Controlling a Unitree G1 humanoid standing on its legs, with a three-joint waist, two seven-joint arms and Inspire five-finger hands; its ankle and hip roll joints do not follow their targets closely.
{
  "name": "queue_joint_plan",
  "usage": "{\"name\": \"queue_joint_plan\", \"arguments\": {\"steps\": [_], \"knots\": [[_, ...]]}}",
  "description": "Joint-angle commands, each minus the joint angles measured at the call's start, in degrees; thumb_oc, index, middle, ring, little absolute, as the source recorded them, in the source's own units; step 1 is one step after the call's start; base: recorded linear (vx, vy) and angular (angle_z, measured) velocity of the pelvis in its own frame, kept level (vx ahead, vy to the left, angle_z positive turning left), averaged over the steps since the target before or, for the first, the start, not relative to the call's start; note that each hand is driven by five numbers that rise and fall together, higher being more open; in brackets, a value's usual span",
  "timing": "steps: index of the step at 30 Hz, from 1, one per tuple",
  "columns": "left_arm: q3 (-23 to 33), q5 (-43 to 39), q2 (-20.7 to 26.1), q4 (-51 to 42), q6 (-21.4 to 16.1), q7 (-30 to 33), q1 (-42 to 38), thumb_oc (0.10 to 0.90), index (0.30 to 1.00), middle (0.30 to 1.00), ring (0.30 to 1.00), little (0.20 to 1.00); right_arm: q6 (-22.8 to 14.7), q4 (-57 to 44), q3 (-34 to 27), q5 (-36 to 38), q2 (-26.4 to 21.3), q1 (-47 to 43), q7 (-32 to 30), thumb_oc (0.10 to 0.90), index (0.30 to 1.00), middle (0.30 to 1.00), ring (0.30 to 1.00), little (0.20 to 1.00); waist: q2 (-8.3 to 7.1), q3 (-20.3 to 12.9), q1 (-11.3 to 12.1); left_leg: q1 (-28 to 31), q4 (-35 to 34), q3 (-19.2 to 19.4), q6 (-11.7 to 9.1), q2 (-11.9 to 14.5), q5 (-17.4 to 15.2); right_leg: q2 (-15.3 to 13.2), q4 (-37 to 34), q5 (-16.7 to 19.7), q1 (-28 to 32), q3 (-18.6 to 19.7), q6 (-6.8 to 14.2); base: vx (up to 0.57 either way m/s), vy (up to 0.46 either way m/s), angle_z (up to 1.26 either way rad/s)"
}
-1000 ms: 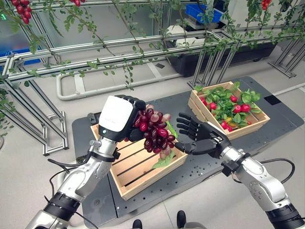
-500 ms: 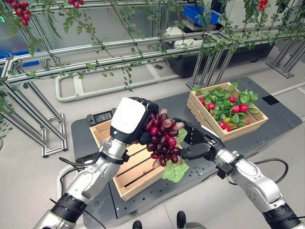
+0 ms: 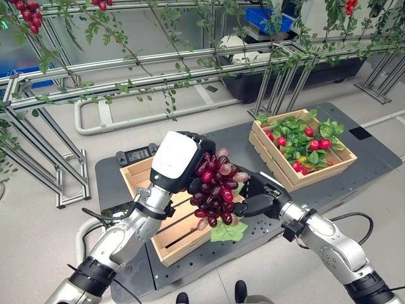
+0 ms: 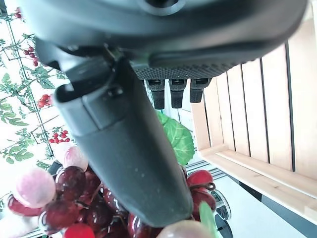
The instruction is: Pick up the fruits from the basket on one side to the basket on the other side
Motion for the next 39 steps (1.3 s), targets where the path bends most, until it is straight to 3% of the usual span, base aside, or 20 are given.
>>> {"name": "queue_joint_plan", "arguments": {"steps": [1,21,31,39], "knots": [[-3.4,-2.3,-3.7,-4.9,-5.3,4.9,-9.6,0.400,0.300,0.300,0.300,0.300,-6.5,-4.5,-1.0,5.3,2.8,-6.1,0.5,0.800,0.900,0.900,0.900,0.900,1.02,-5.0,0.2,0.7,1.2,-1.2,1.2,-2.7,-7.1,1.2,0.5,-3.7,2.1,-0.8,1.2,0.00,0.000,0.00],[11.5,-0.2,5.2,-0.2,0.2,11.0,-3.8,0.400,0.300,0.300,0.300,0.300,-8.3,-1.6,-17.1,3.6,-3.2,1.4,-0.6,0.800,0.900,0.900,0.900,0.900,1.27,-5.0,-0.7,0.4,1.3,-1.2,0.9,-2.7,-6.7,1.0,0.7,-3.2,1.7,-1.0,1.0,0.00,0.000,0.00],[12.3,-1.0,4.9,2.4,0.6,12.4,-2.9,0.400,0.300,0.300,0.300,0.300,-7.3,-2.3,-16.8,4.8,-2.9,0.6,0.8,0.800,0.900,0.900,0.900,0.900,1.31,-5.2,-0.3,0.4,1.3,-1.6,0.8,-2.8,-6.7,1.0,0.5,-3.4,2.0,-1.1,0.8,0.00,0.000,0.00],[10.0,-2.9,1.1,3.0,2.6,12.4,-4.1,0.400,0.300,0.300,0.300,0.300,-8.4,-4.1,-12.5,2.8,-0.3,-2.3,-1.3,0.800,0.900,0.900,0.900,0.900,1.40,-5.1,0.3,0.4,1.6,-2.0,0.8,-2.8,-6.9,0.8,0.5,-3.6,2.3,-1.2,0.8,0.00,0.000,0.00]]}}
